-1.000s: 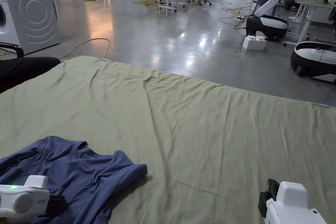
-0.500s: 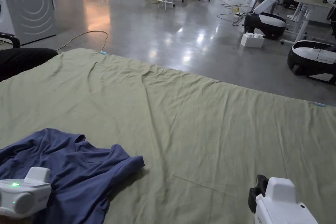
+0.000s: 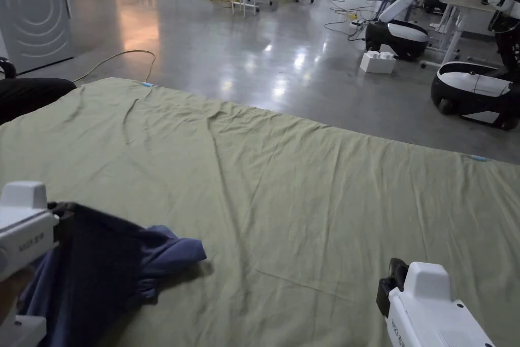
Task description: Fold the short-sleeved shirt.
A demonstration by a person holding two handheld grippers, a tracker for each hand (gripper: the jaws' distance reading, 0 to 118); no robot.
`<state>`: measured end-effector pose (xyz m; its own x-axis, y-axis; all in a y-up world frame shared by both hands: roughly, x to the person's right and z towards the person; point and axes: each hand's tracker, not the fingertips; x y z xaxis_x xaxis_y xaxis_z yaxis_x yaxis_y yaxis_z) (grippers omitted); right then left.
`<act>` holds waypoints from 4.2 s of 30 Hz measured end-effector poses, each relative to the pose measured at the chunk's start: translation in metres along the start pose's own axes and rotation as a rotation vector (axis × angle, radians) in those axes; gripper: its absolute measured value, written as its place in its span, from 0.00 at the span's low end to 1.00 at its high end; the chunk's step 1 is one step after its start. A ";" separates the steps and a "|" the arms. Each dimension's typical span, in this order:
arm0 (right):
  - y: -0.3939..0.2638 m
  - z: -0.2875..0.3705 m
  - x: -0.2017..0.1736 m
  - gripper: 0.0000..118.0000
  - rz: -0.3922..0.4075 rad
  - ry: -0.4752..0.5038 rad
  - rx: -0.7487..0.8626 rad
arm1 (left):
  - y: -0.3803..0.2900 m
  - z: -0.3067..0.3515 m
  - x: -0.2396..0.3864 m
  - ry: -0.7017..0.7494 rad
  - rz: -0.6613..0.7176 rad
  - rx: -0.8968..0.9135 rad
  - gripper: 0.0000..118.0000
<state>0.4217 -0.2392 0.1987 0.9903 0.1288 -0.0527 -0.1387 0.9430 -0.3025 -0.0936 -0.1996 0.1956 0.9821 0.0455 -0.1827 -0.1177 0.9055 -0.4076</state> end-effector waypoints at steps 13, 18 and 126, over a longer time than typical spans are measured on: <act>-0.006 0.023 0.043 0.00 -0.059 -0.063 0.026 | 0.108 0.027 0.145 -0.286 -0.102 0.269 0.02; -0.012 0.035 0.068 0.00 -0.078 -0.109 0.025 | 0.105 0.030 0.227 -0.449 -0.092 0.266 0.02; -0.096 -0.153 0.153 0.56 -0.140 0.036 -0.660 | -0.145 -0.026 0.177 -0.175 -0.114 -0.412 0.05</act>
<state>0.5846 -0.3567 0.0743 1.0000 -0.0022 0.0016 0.0025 0.5638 -0.8259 0.0935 -0.3340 0.1987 0.9981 0.0577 0.0230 -0.0215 0.6676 -0.7442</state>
